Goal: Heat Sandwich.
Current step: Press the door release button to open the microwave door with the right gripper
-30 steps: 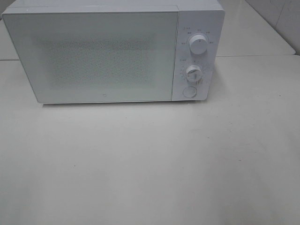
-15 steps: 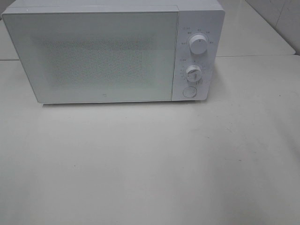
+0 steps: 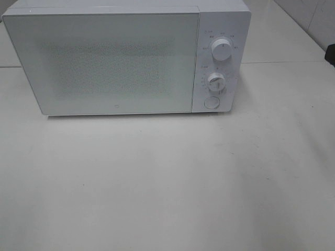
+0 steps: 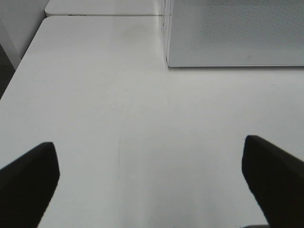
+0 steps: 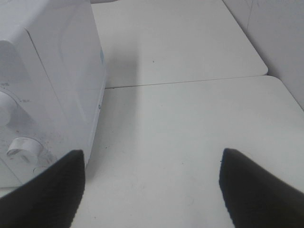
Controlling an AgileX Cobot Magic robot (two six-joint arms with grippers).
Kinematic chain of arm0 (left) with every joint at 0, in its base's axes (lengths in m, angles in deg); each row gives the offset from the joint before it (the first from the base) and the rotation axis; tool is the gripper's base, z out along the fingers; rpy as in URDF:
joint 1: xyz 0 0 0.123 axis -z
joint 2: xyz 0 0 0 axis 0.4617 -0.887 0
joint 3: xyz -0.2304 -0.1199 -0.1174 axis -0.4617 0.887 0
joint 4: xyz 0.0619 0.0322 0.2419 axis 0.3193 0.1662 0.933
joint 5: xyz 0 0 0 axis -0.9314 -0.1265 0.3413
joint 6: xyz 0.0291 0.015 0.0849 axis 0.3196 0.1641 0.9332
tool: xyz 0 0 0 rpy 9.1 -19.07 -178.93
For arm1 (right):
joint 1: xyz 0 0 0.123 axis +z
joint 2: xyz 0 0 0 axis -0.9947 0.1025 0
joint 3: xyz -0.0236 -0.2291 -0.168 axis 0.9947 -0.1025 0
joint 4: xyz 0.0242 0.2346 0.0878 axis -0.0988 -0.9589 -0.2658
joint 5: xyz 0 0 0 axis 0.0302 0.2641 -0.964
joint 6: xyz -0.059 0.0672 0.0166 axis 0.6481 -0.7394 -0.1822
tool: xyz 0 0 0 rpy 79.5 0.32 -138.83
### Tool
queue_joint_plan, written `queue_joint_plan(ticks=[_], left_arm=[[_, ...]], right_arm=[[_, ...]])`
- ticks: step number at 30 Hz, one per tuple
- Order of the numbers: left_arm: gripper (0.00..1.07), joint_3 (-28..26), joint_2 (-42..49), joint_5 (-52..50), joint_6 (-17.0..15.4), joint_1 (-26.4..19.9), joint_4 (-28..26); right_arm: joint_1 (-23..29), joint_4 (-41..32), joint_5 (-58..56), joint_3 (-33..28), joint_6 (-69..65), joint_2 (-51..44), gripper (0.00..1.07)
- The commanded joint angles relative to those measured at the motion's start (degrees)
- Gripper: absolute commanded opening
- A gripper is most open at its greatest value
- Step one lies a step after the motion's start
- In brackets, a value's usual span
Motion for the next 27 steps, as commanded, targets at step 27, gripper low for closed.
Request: queue_joint_plan(ticks=[27], left_arm=[[1.03, 0.29, 1.26, -0.34, 0.06, -0.23, -0.11]], right_arm=[[28.13, -29.51, 40.45, -7.33, 22.06, 25.5, 0.76]])
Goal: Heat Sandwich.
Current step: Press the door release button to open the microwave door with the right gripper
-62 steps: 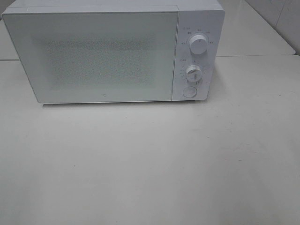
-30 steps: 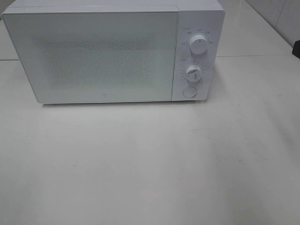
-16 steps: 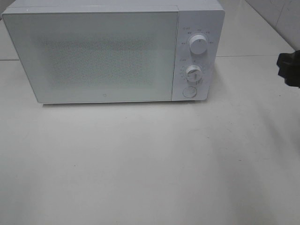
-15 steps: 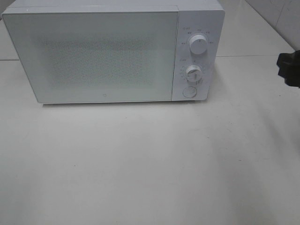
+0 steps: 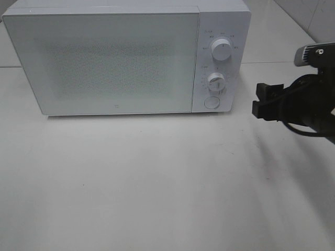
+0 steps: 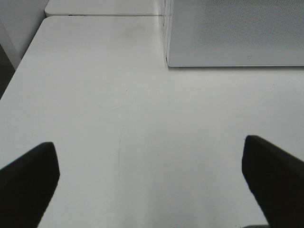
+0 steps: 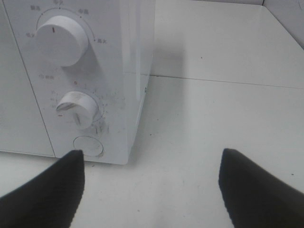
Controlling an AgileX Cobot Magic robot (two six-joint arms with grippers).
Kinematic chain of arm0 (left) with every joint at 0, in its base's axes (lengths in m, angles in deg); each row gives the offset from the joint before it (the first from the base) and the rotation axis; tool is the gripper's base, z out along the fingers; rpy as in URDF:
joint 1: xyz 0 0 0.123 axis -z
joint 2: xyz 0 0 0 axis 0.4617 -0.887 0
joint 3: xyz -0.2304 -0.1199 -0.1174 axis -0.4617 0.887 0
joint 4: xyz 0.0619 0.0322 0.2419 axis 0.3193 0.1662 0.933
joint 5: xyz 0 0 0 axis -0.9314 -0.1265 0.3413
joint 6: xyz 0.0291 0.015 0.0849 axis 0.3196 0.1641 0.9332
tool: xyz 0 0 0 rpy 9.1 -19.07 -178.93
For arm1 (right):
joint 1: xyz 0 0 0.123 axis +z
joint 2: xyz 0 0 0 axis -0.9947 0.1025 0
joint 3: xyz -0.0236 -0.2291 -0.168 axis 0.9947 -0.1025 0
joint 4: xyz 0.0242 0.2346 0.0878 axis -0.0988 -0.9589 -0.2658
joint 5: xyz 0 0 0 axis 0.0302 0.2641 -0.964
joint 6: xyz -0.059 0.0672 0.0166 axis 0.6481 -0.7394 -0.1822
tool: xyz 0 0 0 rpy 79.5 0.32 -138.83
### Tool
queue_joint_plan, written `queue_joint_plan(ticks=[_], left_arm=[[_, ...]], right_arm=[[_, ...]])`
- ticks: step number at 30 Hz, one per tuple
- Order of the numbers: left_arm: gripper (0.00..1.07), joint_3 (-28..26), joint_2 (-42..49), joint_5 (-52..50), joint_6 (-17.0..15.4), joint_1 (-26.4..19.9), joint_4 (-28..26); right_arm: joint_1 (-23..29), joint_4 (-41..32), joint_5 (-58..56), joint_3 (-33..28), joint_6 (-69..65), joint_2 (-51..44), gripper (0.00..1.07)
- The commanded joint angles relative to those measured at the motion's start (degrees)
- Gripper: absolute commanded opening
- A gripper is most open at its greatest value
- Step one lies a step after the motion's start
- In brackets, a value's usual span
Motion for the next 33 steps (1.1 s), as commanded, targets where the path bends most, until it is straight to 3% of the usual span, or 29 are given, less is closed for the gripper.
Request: queue_joint_plan(ticks=[1, 8, 21, 27, 33], left_arm=[[1.03, 0.29, 1.26, -0.34, 0.06, -0.23, -0.11], [1.03, 0.29, 1.26, -0.34, 0.06, -0.23, -0.11], [1.03, 0.29, 1.26, -0.34, 0.06, -0.23, -0.11], [1.03, 0.29, 1.26, -0.34, 0.06, -0.23, -0.11], [1.03, 0.29, 1.26, -0.34, 0.06, -0.23, -0.11]], right_arm=[[4.64, -5.96, 4.58, 0.11, 2.46, 3.04, 0.76], [12.55, -12.15, 6.93, 0.86, 2.46, 8.65, 0.76], [14.5, -14.67, 6.7, 1.43, -2.29, 9.97, 0.76], [14.5, -14.67, 6.13, 1.43, -17.07, 9.97, 0.76], [14.5, -14.67, 6.13, 1.43, -45.72, 9.97, 0.76]])
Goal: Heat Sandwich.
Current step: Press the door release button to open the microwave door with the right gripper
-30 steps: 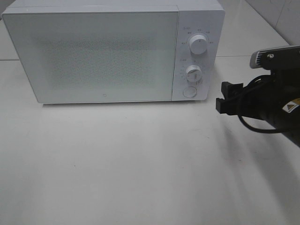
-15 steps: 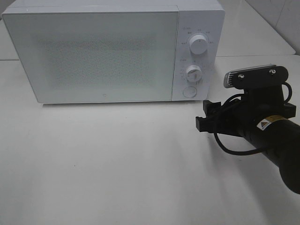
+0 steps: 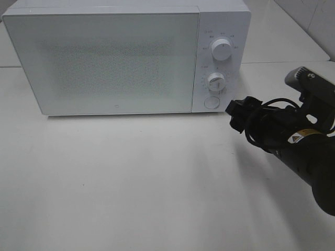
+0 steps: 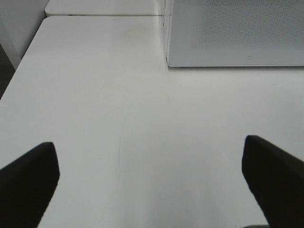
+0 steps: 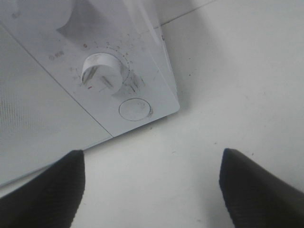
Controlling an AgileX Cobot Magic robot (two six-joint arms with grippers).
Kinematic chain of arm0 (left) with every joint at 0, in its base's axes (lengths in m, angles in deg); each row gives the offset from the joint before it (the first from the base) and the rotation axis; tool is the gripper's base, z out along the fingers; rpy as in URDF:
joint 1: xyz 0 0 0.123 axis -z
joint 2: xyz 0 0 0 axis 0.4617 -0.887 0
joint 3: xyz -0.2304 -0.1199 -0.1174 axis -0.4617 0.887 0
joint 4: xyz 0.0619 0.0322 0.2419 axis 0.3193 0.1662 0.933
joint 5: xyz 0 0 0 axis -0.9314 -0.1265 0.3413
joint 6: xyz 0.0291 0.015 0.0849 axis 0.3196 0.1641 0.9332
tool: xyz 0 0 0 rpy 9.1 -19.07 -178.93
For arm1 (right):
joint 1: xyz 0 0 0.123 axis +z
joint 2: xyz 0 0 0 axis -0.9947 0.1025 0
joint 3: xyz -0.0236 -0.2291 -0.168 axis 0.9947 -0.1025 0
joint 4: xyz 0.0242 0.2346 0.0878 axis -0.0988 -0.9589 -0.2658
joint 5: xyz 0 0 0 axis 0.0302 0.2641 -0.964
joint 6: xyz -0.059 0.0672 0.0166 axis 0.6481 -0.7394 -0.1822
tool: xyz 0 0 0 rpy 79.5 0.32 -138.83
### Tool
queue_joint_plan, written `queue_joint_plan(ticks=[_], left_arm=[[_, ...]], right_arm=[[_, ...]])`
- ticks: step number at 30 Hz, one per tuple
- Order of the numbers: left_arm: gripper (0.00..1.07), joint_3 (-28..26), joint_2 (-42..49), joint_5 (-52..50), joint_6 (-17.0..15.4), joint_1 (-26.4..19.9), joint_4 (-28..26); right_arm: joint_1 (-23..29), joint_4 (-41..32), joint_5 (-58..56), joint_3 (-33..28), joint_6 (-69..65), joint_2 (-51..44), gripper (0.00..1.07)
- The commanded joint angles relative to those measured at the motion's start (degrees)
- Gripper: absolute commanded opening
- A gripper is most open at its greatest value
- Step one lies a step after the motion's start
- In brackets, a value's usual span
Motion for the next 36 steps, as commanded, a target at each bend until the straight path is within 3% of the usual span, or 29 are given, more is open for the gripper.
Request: queue_joint_plan(ticks=[1, 5, 10, 16, 17, 19, 23, 36], left_arm=[[1.03, 0.29, 1.26, -0.34, 0.06, -0.23, -0.11], [1.03, 0.29, 1.26, -0.34, 0.06, -0.23, -0.11], [1.03, 0.29, 1.26, -0.34, 0.06, -0.23, -0.11], [1.03, 0.29, 1.26, -0.34, 0.06, -0.23, -0.11], [1.03, 0.29, 1.26, -0.34, 0.06, -0.23, -0.11], [1.03, 0.29, 1.26, -0.34, 0.06, -0.23, -0.11], [1.03, 0.29, 1.26, -0.34, 0.06, -0.23, -0.11], [1.03, 0.29, 1.26, -0.34, 0.06, -0.23, -0.11]], right_arm=[[0.17, -0.11, -0.06, 0.63, -12.26, -0.11, 0.76], [0.17, -0.06, -0.06, 0.63, -31.57, -0.11, 0.73], [0.17, -0.06, -0.06, 0.63, -43.2, -0.11, 0.66], [0.17, -0.06, -0.06, 0.63, -52.94, -0.11, 0.44], [0.17, -0.06, -0.06, 0.63, -54.37, -0.11, 0.34], [0.17, -0.06, -0.11, 0.63, -54.6, -0.11, 0.28], [0.17, -0.06, -0.11, 0.63, -54.77, -0.11, 0.02], [0.06, -0.06, -1.78, 0.63, -58.61, -0.11, 0.0]])
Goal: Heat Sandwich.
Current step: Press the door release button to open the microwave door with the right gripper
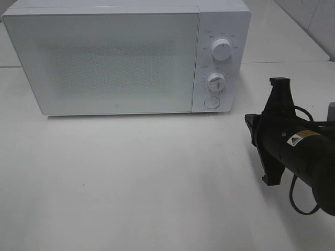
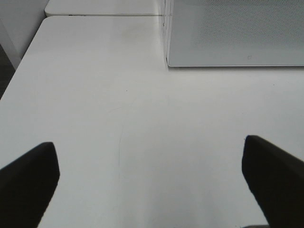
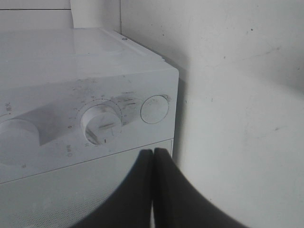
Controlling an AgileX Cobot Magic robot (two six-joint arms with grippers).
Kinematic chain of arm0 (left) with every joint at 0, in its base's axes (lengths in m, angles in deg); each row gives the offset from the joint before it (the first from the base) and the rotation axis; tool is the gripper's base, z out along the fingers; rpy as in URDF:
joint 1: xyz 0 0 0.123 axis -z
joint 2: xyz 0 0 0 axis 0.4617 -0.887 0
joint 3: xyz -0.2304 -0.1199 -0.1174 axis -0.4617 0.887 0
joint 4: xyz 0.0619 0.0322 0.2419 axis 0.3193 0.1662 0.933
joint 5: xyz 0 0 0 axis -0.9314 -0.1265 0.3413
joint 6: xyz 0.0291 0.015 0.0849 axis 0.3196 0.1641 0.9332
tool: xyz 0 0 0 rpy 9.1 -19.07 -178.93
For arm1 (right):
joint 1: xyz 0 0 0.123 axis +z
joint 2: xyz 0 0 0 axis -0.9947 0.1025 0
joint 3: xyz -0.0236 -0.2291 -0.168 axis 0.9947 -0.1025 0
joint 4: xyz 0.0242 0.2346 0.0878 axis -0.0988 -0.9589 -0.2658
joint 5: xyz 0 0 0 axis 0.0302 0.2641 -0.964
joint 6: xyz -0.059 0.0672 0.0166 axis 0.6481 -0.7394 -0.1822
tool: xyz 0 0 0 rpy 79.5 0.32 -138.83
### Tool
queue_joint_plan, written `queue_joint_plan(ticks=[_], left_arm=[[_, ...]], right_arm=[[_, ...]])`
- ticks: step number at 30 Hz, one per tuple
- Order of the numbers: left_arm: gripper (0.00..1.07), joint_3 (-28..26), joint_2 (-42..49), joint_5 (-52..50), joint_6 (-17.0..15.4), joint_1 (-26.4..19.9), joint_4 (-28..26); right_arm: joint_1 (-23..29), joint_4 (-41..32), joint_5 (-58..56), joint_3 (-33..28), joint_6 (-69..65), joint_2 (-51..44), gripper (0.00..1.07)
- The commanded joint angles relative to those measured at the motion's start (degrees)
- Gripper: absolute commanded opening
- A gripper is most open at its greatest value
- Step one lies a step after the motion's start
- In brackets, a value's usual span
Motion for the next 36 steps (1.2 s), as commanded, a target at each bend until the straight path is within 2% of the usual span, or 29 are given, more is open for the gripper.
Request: queue_joint_plan(ticks=[1, 14, 22, 36], left_arm=[[1.03, 0.29, 1.26, -0.34, 0.06, -0.23, -0.11], [1.03, 0.29, 1.26, -0.34, 0.06, -0.23, -0.11], [1.03, 0.29, 1.26, -0.34, 0.06, -0.23, -0.11], [1.03, 0.29, 1.26, -0.34, 0.06, -0.23, -0.11]], right_arm=[[0.0, 0.11, -0.29, 0.63, -0.23, -0.11, 0.0], [-0.06, 2.12, -1.09, 5.39, -2.29, 6.59, 0.0], [-4.07, 9.22, -3.55, 12.89, -3.38, 13.41, 0.0], [-7.56, 12.15, -6.36, 21.2, -4.53, 19.42, 0.0]])
